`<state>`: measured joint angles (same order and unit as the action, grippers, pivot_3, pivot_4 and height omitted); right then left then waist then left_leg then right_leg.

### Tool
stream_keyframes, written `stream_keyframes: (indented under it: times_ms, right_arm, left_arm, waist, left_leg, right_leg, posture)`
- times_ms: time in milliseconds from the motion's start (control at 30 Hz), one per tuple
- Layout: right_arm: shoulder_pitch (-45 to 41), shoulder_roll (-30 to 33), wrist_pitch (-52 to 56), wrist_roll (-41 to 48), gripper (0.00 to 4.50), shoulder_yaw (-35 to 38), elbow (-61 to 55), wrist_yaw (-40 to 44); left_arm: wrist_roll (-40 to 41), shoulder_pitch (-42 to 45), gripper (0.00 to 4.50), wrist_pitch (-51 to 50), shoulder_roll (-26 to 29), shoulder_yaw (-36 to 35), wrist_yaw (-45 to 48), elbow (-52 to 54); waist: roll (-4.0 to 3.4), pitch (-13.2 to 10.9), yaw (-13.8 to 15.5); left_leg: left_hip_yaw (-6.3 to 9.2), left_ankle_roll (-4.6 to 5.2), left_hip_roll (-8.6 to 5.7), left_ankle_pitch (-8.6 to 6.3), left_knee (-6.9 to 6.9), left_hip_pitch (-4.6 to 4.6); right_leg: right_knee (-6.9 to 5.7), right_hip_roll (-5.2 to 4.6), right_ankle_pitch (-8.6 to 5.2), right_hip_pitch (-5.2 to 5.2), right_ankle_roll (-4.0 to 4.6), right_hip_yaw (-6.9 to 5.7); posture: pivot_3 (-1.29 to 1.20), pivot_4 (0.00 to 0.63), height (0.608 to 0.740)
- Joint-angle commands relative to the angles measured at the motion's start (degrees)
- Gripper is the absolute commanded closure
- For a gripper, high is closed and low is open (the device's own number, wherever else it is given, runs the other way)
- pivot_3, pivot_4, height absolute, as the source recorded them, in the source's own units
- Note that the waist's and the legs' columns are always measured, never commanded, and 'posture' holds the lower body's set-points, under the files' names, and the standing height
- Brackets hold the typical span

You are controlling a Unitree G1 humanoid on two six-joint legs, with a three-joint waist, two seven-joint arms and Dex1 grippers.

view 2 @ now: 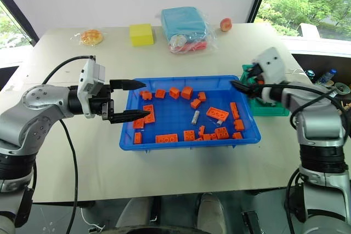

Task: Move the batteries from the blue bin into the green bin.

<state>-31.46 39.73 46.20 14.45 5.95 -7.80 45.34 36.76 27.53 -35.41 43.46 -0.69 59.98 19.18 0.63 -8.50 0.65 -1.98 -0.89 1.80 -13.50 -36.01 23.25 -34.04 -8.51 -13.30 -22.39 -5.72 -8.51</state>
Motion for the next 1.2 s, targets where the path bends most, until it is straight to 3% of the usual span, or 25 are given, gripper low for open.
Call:
stream_keyframes:
  times_ms: [33, 200, 400, 833, 1100, 1200]
  right_arm:
    - [-1.8, -1.8, 10.3, 4.5, 1.10, -4.4, -4.8, 0.2]
    - [0.4, -6.0, 24.3, 11.1, 1.10, -6.4, -11.8, -2.5]
    - [3.6, -7.9, 28.9, 12.1, 1.10, -8.8, -13.9, -6.8]
    - [1.4, -12.4, 23.9, 9.0, 1.10, -13.0, -3.9, -12.9]
    - [0.1, -16.1, 22.3, 8.8, 1.10, -11.8, 0.8, -15.1]
    - [-0.5, -12.8, 16.4, 6.8, 1.10, -15.7, -1.3, -11.5]
  left_arm:
    - [0.0, 0.8, 0.00, 0.8, -0.1, -0.4, -0.2, 1.7]
    - [0.2, -0.8, 0.00, 0.5, 0.4, -1.5, -1.4, 3.4]
    - [0.8, -2.4, 0.00, -0.2, 1.0, -2.7, -2.6, 5.2]
    - [1.2, -2.1, 0.00, -0.5, 1.3, -2.7, -3.1, 5.3]
    - [0.3, -1.7, 0.00, 0.2, 1.4, -2.1, -2.5, 4.8]
    - [0.1, -1.6, 0.00, 0.4, 1.4, -1.9, -2.4, 4.7]
  waist:
    - [0.00, 0.0, 0.2]
    - [0.03, 0.0, 0.2]
    - [0.04, 0.0, 0.2]
    - [0.05, 0.0, 0.1]
    - [0.17, 0.1, 0.1]
    - [0.13, 0.1, 0.1]
  left_leg:
    - [0.02, 0.00, 0.00, 0.00, -0.02, 0.02]
    - [0.18, 0.04, -0.03, -0.02, -0.04, 0.11]
    - [0.17, 0.04, -0.06, -0.03, -0.04, 0.10]
    - [0.14, 0.05, -0.06, -0.03, -0.06, 0.09]
    - [0.15, 0.05, -0.04, -0.03, -0.04, 0.05]
    - [0.15, 0.05, -0.04, -0.03, -0.04, 0.06]
  right_leg:
    - [0.00, -0.01, -0.03, -0.01, 0.09, 0.00]
    - [-0.01, -0.04, 0.08, 0.01, 0.22, -0.01]
    - [0.01, -0.03, -0.07, -0.03, 0.23, -0.04]
    - [0.00, 0.00, -0.07, -0.14, 0.21, -0.04]
    - [-0.02, 0.03, -0.07, -0.13, 0.20, -0.04]
    - [-0.02, 0.02, -0.07, -0.13, 0.20, -0.04]
  posture:
    - [0.00, 0.150, 0.704]
    - [0.00, 0.150, 0.704]
    - [0.00, 0.150, 0.704]
    - [0.00, 0.150, 0.704]
    - [0.00, 0.150, 0.704]
    - [0.00, 0.150, 0.704]
